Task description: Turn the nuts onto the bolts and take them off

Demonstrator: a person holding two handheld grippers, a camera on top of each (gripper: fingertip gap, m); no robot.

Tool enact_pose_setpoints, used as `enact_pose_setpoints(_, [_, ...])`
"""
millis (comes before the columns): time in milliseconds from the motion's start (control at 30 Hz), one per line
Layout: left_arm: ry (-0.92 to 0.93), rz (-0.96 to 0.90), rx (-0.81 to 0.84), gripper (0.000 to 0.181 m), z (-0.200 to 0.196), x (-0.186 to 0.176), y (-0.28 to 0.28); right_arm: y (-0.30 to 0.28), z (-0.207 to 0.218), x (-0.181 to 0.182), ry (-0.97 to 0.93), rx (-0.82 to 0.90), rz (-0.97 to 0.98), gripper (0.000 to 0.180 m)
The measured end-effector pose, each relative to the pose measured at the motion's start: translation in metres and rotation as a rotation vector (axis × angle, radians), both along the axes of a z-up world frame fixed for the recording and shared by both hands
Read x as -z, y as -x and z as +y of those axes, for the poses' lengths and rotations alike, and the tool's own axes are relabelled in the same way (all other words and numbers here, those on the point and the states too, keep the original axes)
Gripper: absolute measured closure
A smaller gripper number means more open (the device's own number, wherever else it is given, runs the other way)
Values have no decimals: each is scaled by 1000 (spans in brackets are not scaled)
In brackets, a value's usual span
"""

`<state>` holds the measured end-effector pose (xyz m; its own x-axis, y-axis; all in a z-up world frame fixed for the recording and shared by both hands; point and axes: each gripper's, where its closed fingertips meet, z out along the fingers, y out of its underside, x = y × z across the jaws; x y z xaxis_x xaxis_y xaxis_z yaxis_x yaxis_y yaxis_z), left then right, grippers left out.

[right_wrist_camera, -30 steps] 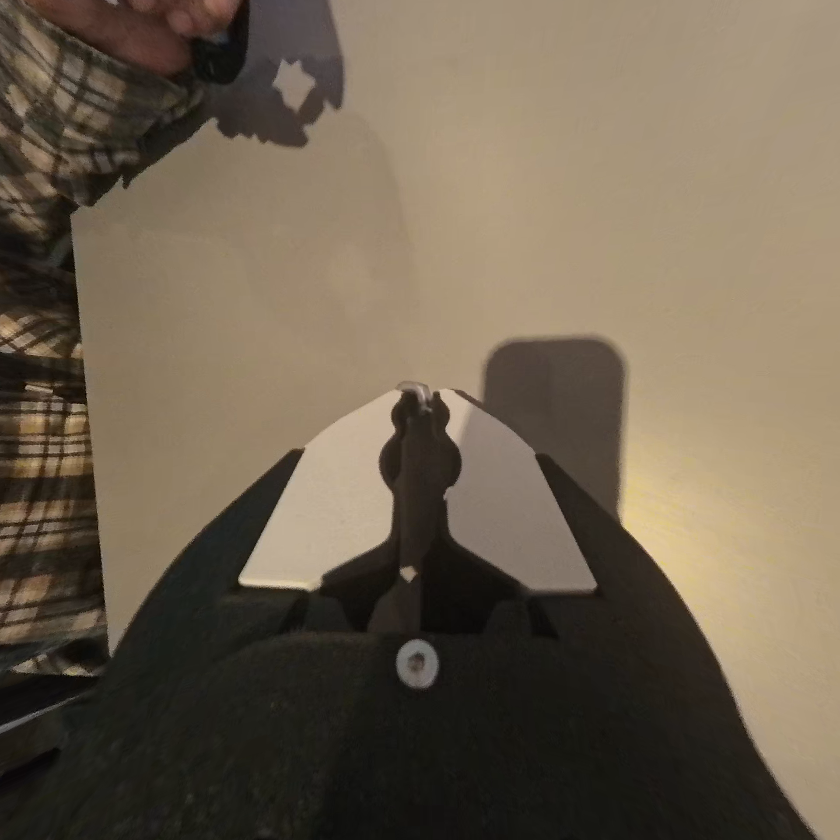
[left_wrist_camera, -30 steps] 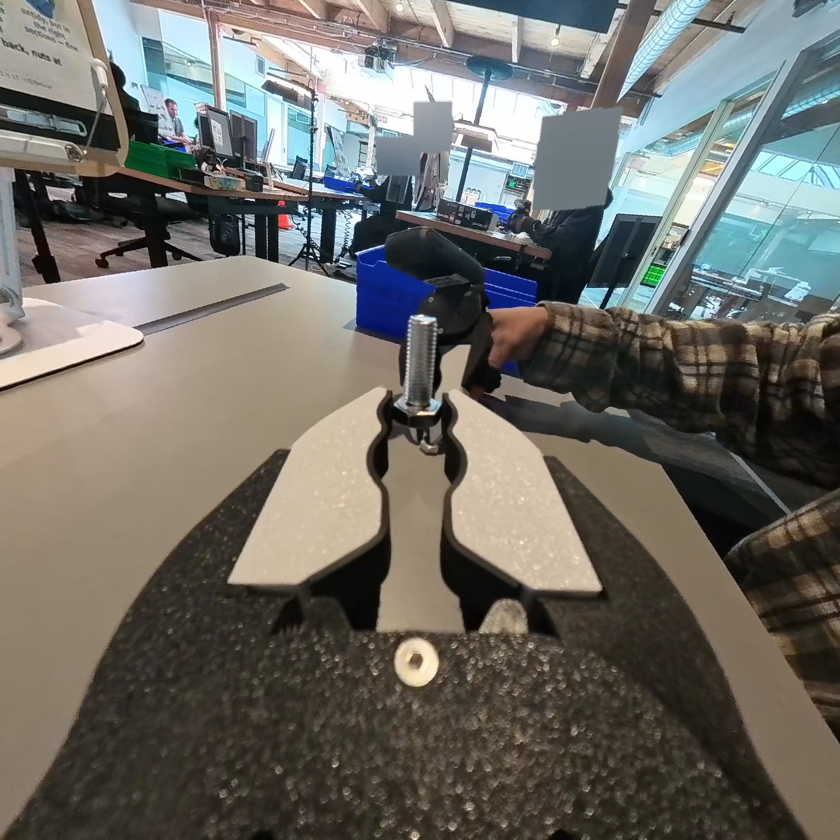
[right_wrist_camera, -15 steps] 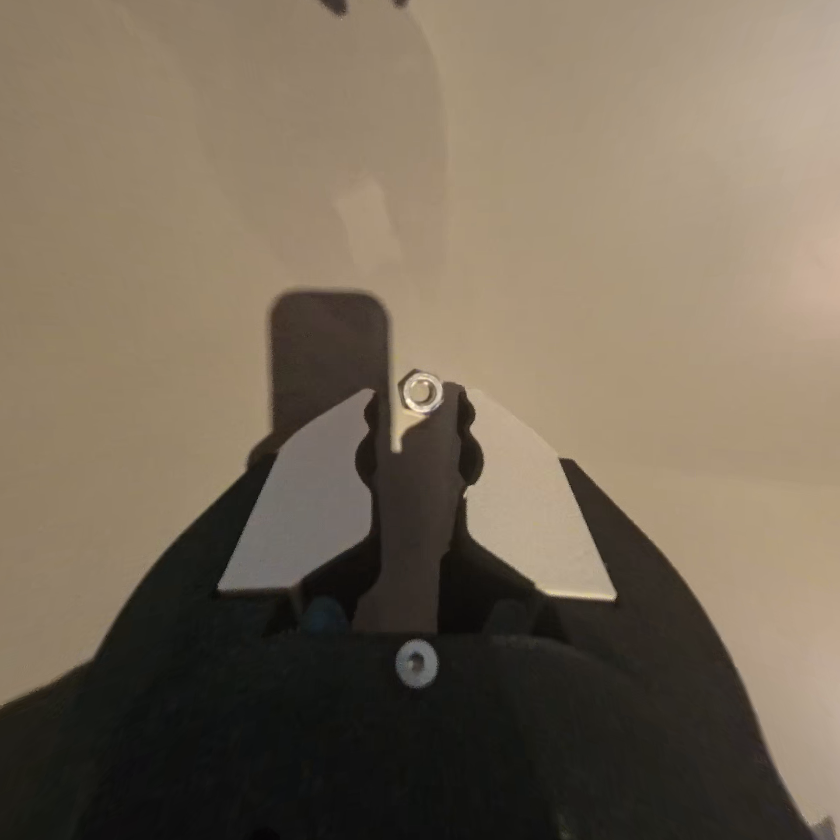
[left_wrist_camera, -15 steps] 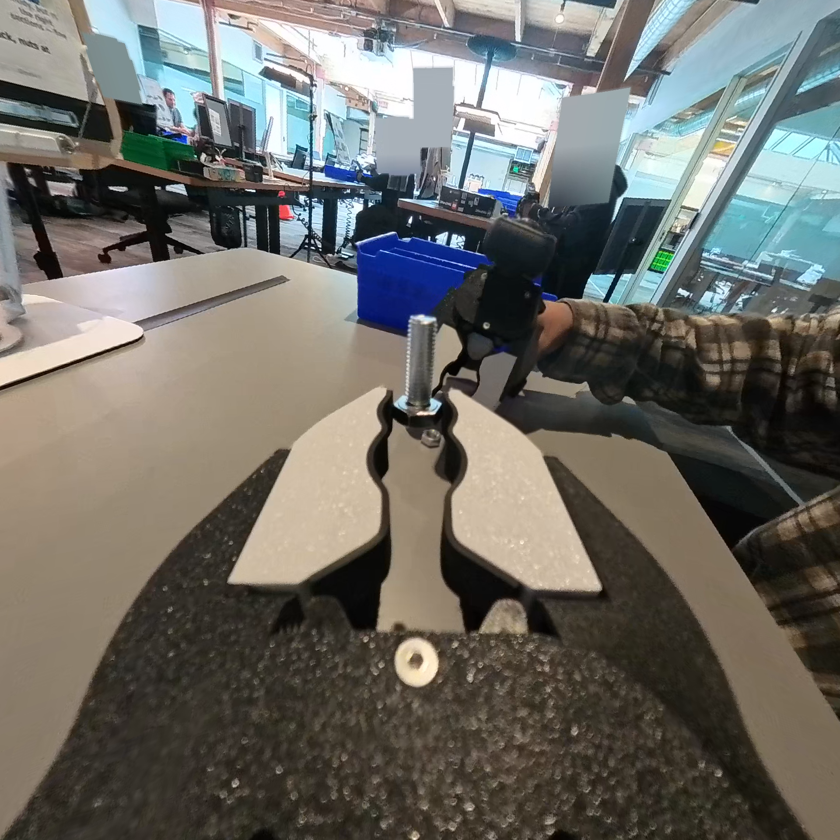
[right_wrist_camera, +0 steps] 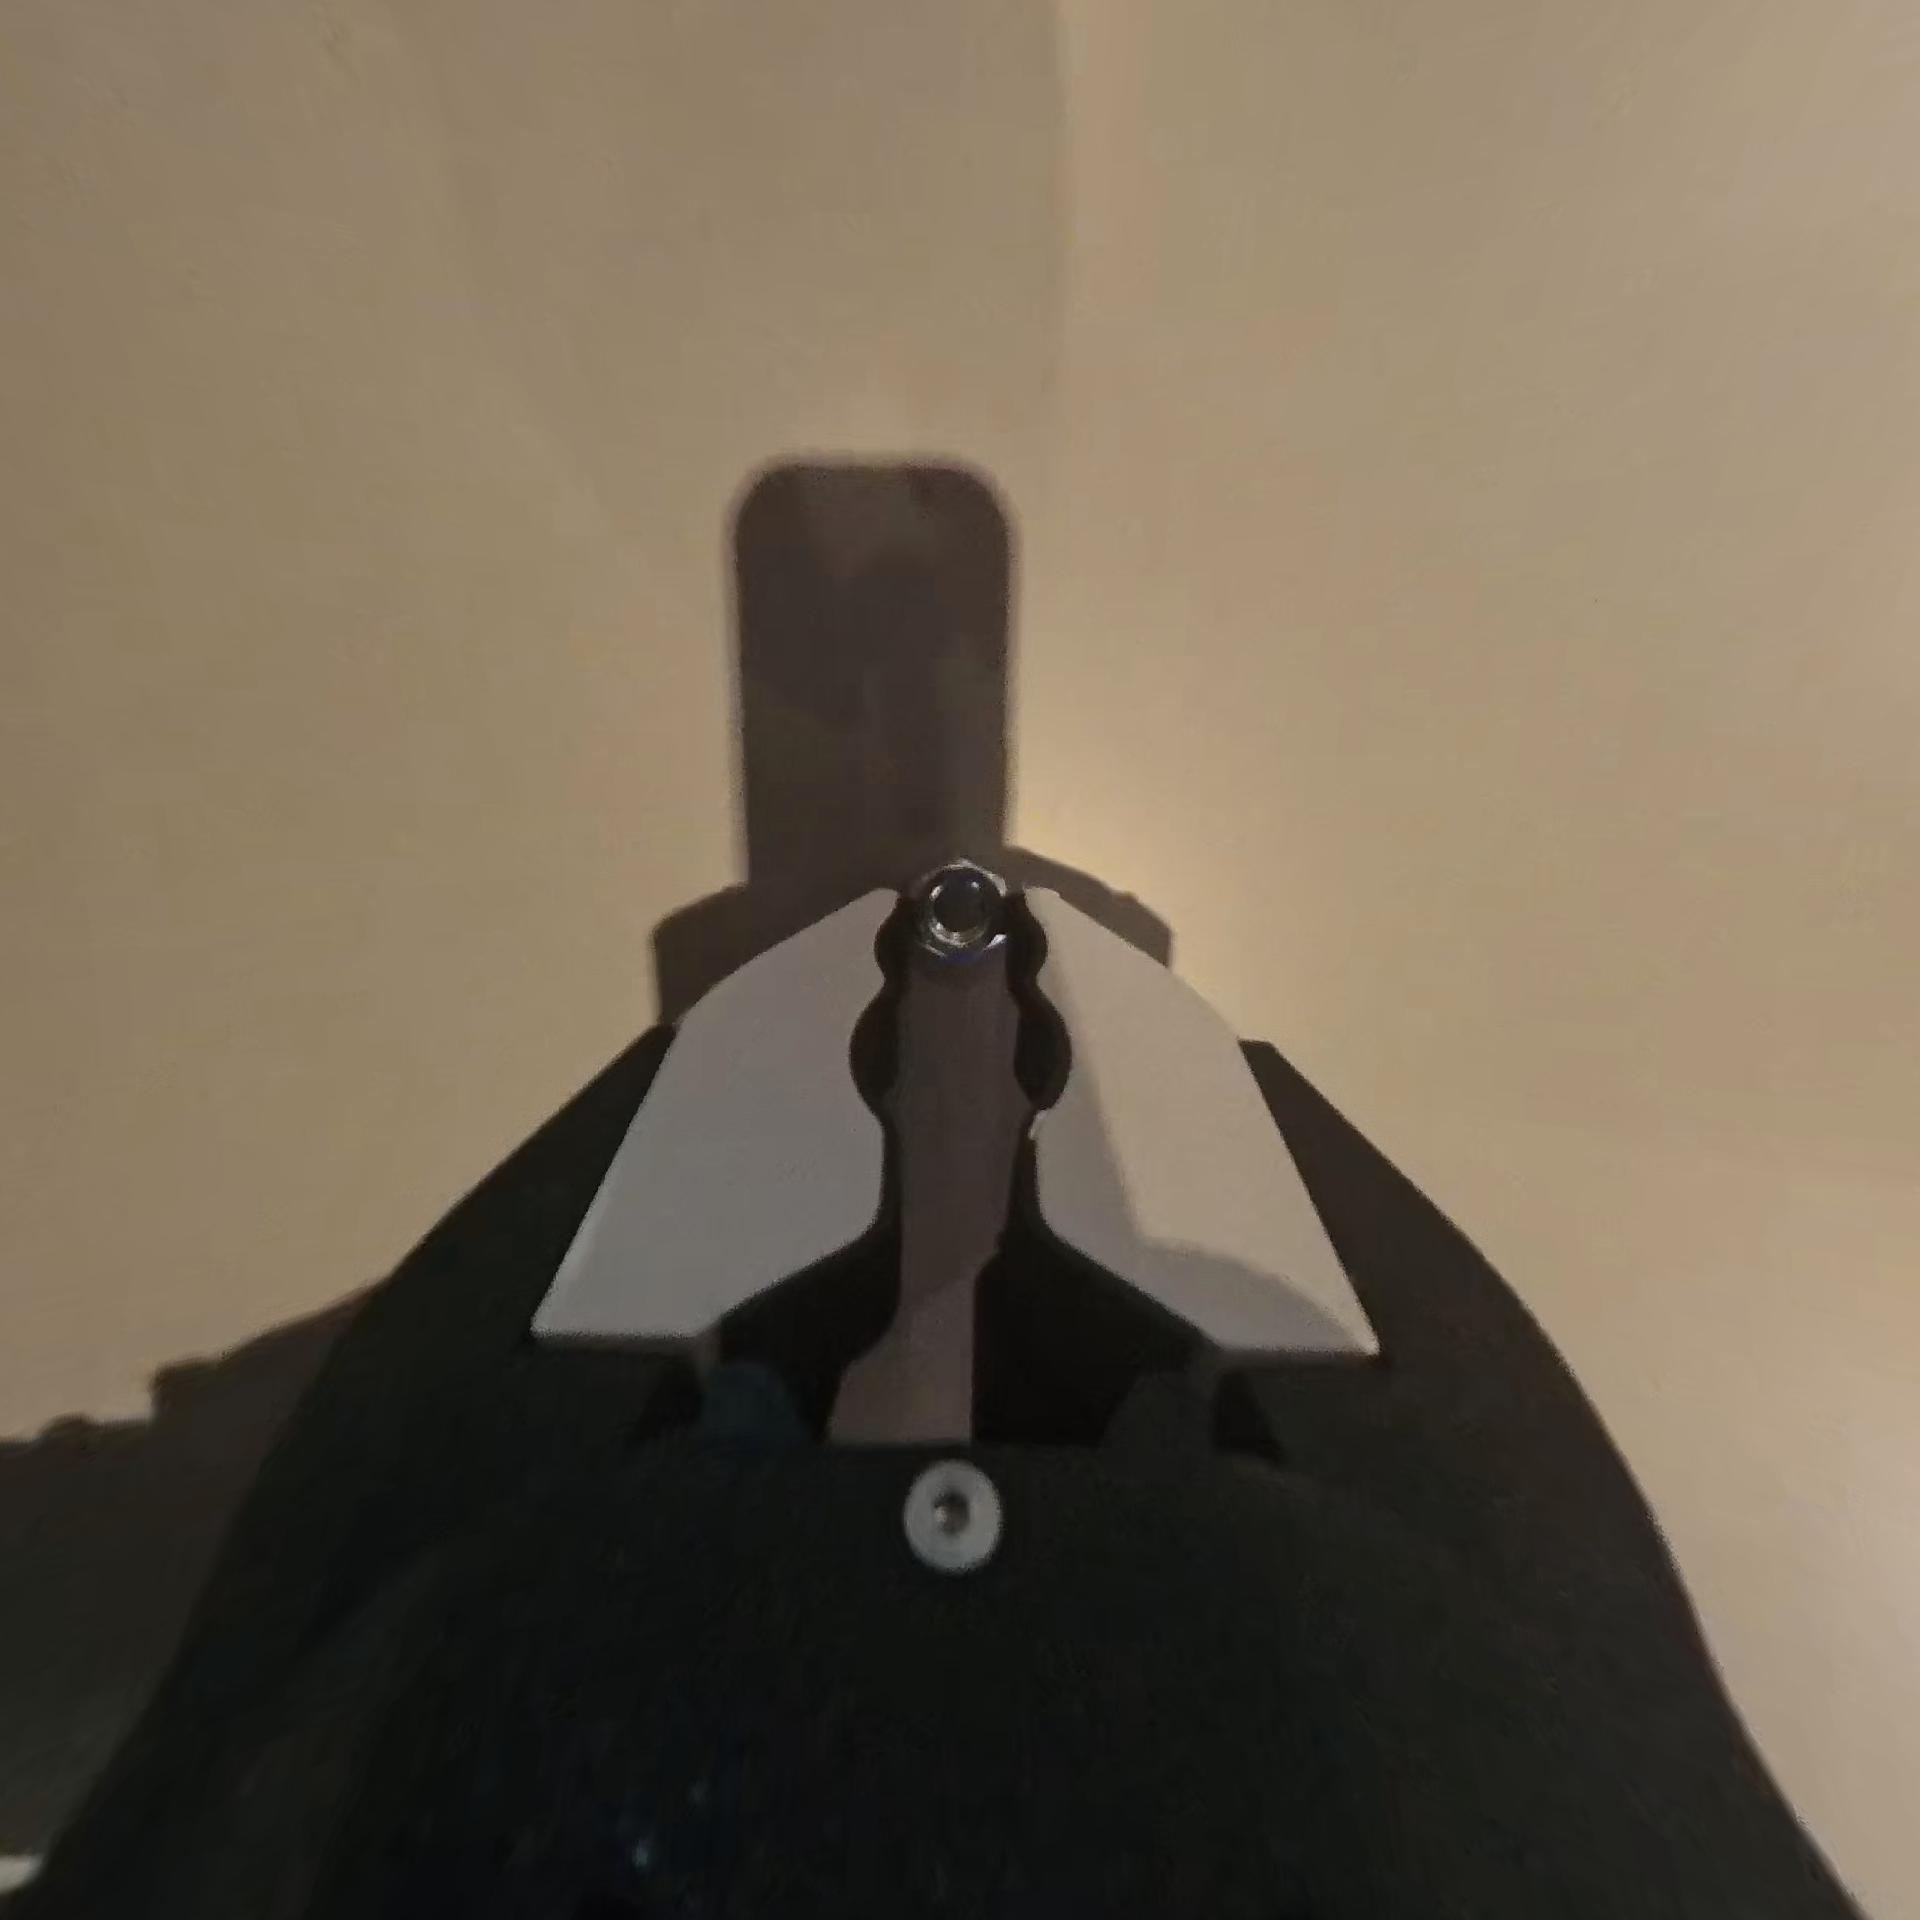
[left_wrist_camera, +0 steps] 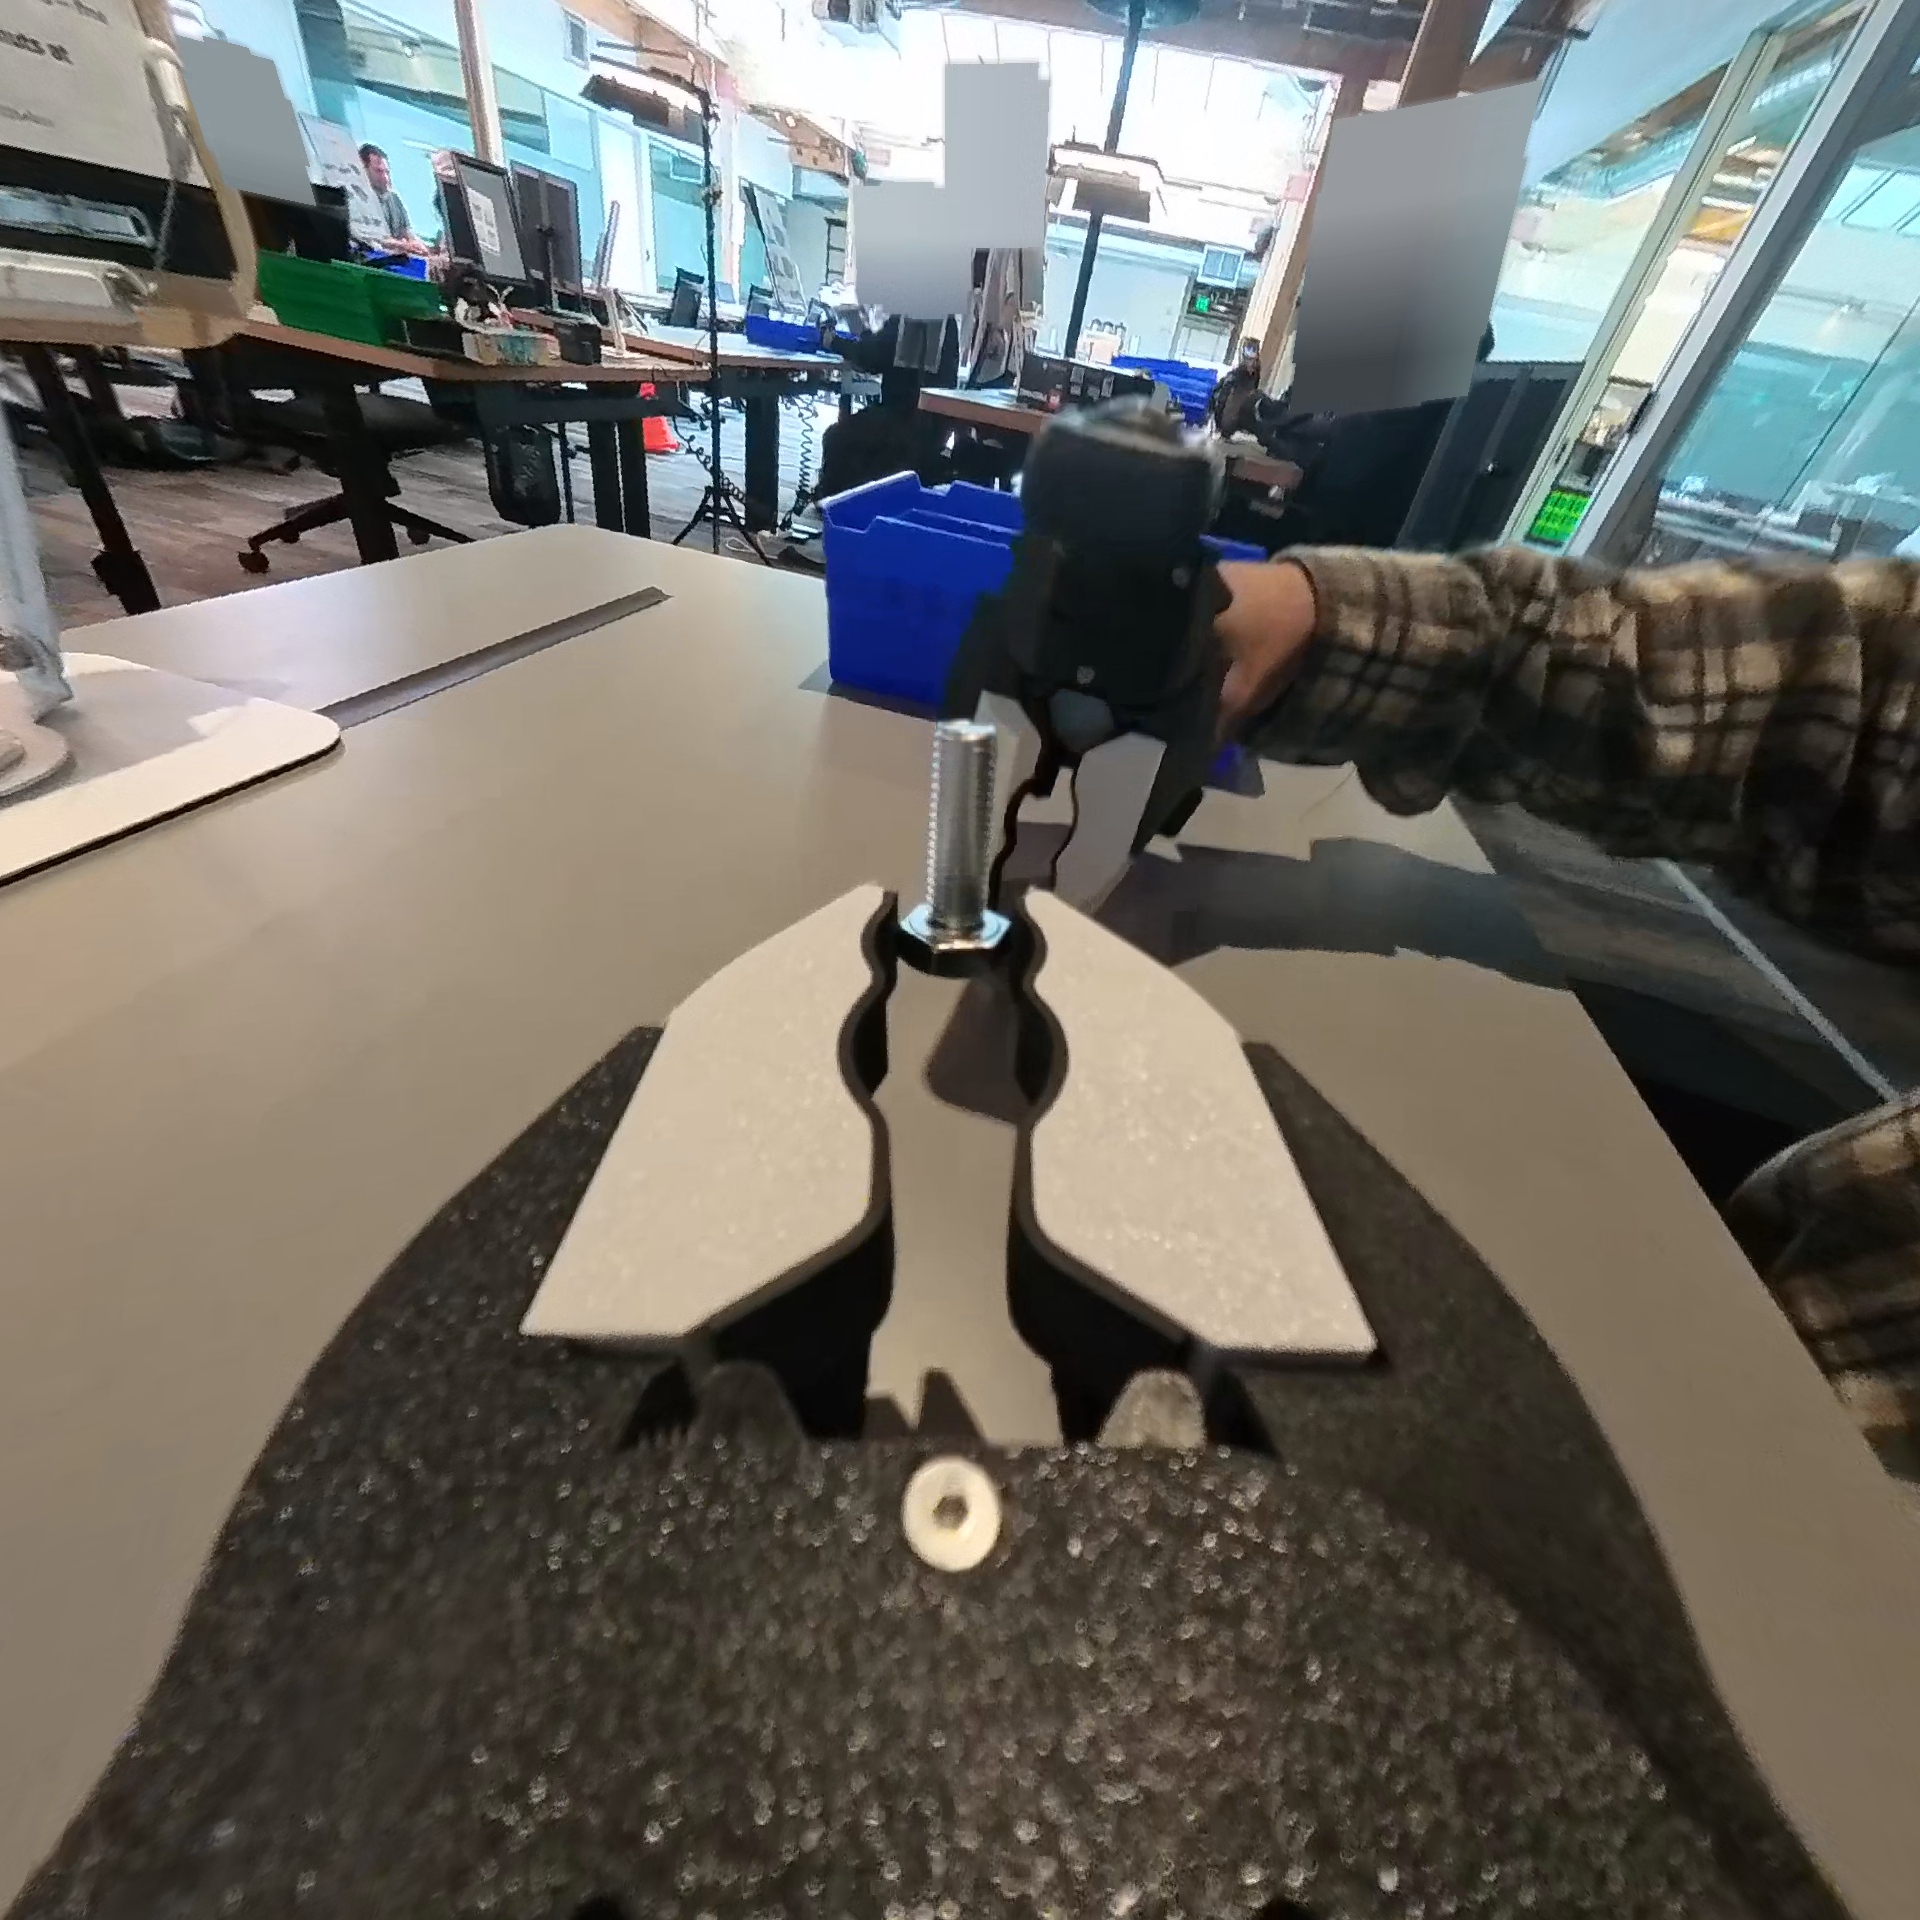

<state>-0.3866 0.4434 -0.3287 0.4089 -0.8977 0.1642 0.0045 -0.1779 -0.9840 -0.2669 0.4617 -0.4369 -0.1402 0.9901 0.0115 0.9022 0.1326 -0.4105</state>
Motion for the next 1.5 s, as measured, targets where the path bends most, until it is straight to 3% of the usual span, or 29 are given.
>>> enact_pose_setpoints(100, [-9, 34, 13, 161, -3, 4, -4, 10, 1, -34, -18, -19, 49, 163])
enact_pose_setpoints(267, [-35, 80, 57, 161, -11, 7, -16, 58, -19, -121, -72, -172, 156, 162])
enact_pose_setpoints(400, [-52, 101, 78, 161, -17, 7, -23, 93, -33, -150, -100, -294, 138, 163])
enact_pose_setpoints(600, [-66, 89, 72, 161, -18, 1, -21, 111, -38, -146, -86, -355, 75, 163])
enact_pose_setpoints(1500, [-45, 98, 45, 161, -13, 4, -21, 114, -33, -130, -58, -319, 68, 156])
